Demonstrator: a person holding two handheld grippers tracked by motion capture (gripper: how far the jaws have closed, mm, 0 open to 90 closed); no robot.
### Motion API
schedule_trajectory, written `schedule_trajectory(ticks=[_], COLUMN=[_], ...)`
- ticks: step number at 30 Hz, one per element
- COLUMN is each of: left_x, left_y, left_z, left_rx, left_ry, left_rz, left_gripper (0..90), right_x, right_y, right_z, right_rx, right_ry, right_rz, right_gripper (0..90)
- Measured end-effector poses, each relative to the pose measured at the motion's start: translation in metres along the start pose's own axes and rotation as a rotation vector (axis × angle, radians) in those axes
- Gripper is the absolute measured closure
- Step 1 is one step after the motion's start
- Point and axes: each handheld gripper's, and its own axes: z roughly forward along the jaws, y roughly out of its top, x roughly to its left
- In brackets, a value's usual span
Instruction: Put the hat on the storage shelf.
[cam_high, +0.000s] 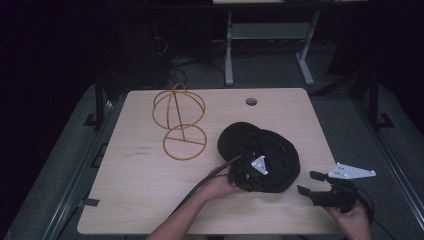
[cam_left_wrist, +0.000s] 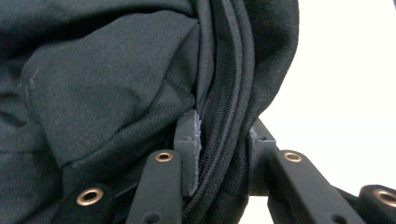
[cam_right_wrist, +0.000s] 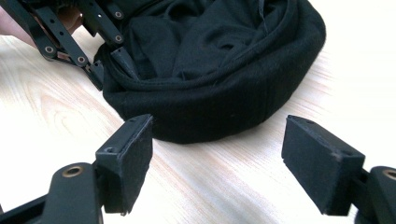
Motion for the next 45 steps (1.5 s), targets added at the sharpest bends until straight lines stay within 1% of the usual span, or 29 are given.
schedule_trajectory(ticks=[2, 3, 4, 8, 14, 17, 21, 22, 27, 30, 33, 36, 38, 40, 45], left_x=[-0.002, -0.003, -0.003, -0.004, -0.006, -0.006, -0.004, -0.003, 0.001, 0.003, 0.003, 0.004, 0.005, 0.006, 0.009], left_y=[0.001, 0.001, 0.002, 0.005, 0.008, 0.01, 0.012, 0.012, 0.013, 0.013, 0.012, 0.011, 0.01, 0.01, 0.009], left_z=[0.0, 0.0, -0.001, -0.004, -0.012, -0.019, -0.029, -0.031, -0.05, -0.059, -0.067, -0.074, -0.079, -0.083, -0.095], left_rx=[-0.003, -0.006, -0.004, -0.018, -0.056, -0.082, -0.121, -0.128, -0.202, -0.223, -0.253, -0.278, -0.295, -0.303, -0.37], left_ry=[0.004, 0.004, 0.004, 0.003, -0.015, -0.025, -0.037, -0.038, -0.055, -0.055, -0.068, -0.086, -0.107, -0.113, -0.16], left_rz=[0.007, 0.003, 0.009, 0.019, 0.003, -0.013, -0.041, -0.043, -0.1, -0.11, -0.119, -0.131, -0.144, -0.147, -0.17], left_gripper=[74.5, 74.8, 75.0, 76.3, 78.0, 78.3, 78.4, 78.5, 78.9, 79.0, 79.1, 79.3, 79.5, 79.6, 79.7], right_x=[0.0, -0.001, -0.001, -0.001, 0.0, 0.001, 0.004, 0.004, 0.006, 0.011, 0.014, 0.017, 0.019, 0.02, 0.026], right_y=[0.0, 0.0, 0.0, -0.001, 0.0, 0.0, 0.002, 0.002, 0.003, 0.006, 0.008, 0.011, 0.012, 0.014, 0.019], right_z=[0.0, -0.001, -0.001, -0.001, -0.001, 0.0, -0.002, -0.002, 0.0, 0.003, 0.005, 0.006, 0.006, 0.006, 0.006], right_rx=[-0.002, -0.004, -0.006, -0.005, -0.009, -0.008, -0.02, -0.02, -0.014, -0.016, -0.02, -0.028, -0.037, -0.051, -0.075], right_ry=[-0.002, 0.0, -0.001, -0.001, 0.001, 0.003, 0.01, 0.011, 0.014, 0.022, 0.027, 0.022, 0.026, 0.027, 0.032], right_rz=[0.001, 0.001, 0.003, 0.011, 0.001, 0.001, -0.004, -0.007, -0.011, -0.024, -0.035, -0.036, -0.036, -0.039, -0.044], right_gripper=[24.2, 24.2, 24.2, 24.2, 24.2, 24.2, 24.2, 24.2, 24.2, 24.2, 24.1, 23.2, 23.2, 23.0, 22.1])
